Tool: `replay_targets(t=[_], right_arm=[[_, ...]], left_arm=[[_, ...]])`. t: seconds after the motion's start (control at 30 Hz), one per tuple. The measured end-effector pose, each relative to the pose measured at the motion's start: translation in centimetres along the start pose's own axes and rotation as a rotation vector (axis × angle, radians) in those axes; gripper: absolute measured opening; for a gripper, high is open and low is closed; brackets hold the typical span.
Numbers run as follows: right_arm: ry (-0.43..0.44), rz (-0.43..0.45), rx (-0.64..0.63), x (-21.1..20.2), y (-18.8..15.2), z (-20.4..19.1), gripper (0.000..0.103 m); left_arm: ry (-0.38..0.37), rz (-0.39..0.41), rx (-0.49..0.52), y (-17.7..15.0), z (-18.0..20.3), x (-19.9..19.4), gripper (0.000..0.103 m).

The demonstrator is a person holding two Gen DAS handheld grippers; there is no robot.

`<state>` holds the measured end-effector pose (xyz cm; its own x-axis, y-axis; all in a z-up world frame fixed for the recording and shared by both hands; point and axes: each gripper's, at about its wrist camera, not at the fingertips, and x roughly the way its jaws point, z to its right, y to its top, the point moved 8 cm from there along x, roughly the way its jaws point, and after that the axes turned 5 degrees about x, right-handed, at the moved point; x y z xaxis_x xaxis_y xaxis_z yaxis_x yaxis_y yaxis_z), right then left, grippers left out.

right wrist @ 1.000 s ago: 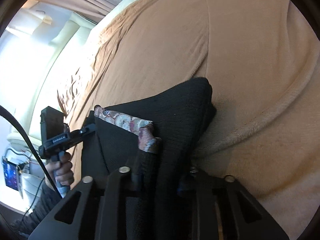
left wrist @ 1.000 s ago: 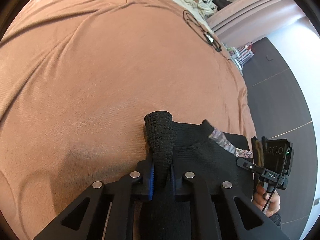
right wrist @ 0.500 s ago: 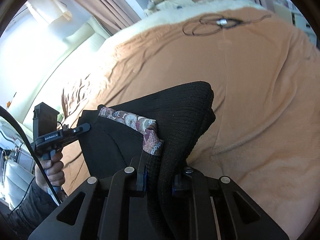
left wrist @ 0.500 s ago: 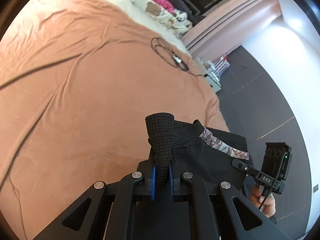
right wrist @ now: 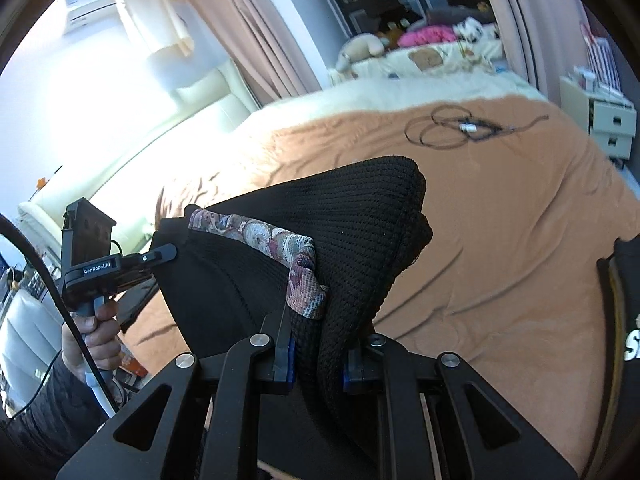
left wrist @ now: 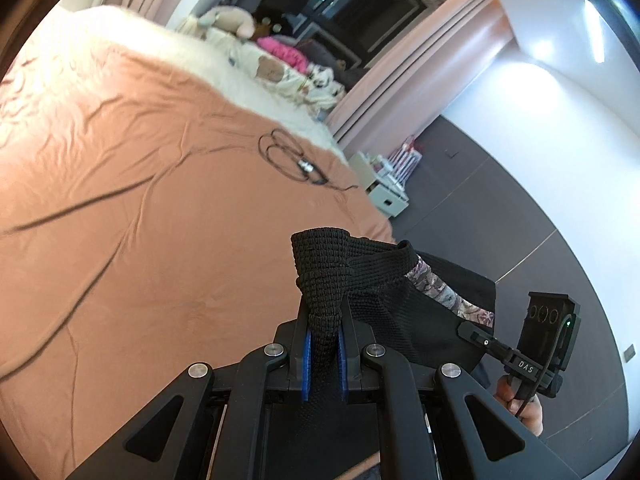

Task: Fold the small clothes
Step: 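Lift the folded shirt with both grippers and carry it toward the headboard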

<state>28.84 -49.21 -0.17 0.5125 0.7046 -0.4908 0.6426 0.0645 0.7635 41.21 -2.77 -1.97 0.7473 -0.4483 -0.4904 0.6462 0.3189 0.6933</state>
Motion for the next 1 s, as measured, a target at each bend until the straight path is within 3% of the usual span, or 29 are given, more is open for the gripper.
replay_targets(t=[0.5, 0.7, 0.87, 1.0], right_arm=[[0.061, 0.163, -0.101, -11.8, -4.6, -10.0, 0.012], [0.093, 0.141, -0.156, -12.9, -5.8, -14.5, 0.012], [0.123, 0.134, -0.197, -12.4, -4.8, -16.3, 0.012], [0.134, 0.128, -0.228, -9.6, -2.2, -16.0, 0.012]], left_arm=[[0.057, 0.133, 0.089, 1.0, 8.0, -14.9, 0.010], [0.075, 0.190, 0.104, 2.3, 8.3, -20.1, 0.010], [0.091, 0.245, 0.087, 2.6, 6.8, -24.2, 0.010], [0.102, 0.283, 0.070, 3.3, 4.5, -26.7, 0.010]])
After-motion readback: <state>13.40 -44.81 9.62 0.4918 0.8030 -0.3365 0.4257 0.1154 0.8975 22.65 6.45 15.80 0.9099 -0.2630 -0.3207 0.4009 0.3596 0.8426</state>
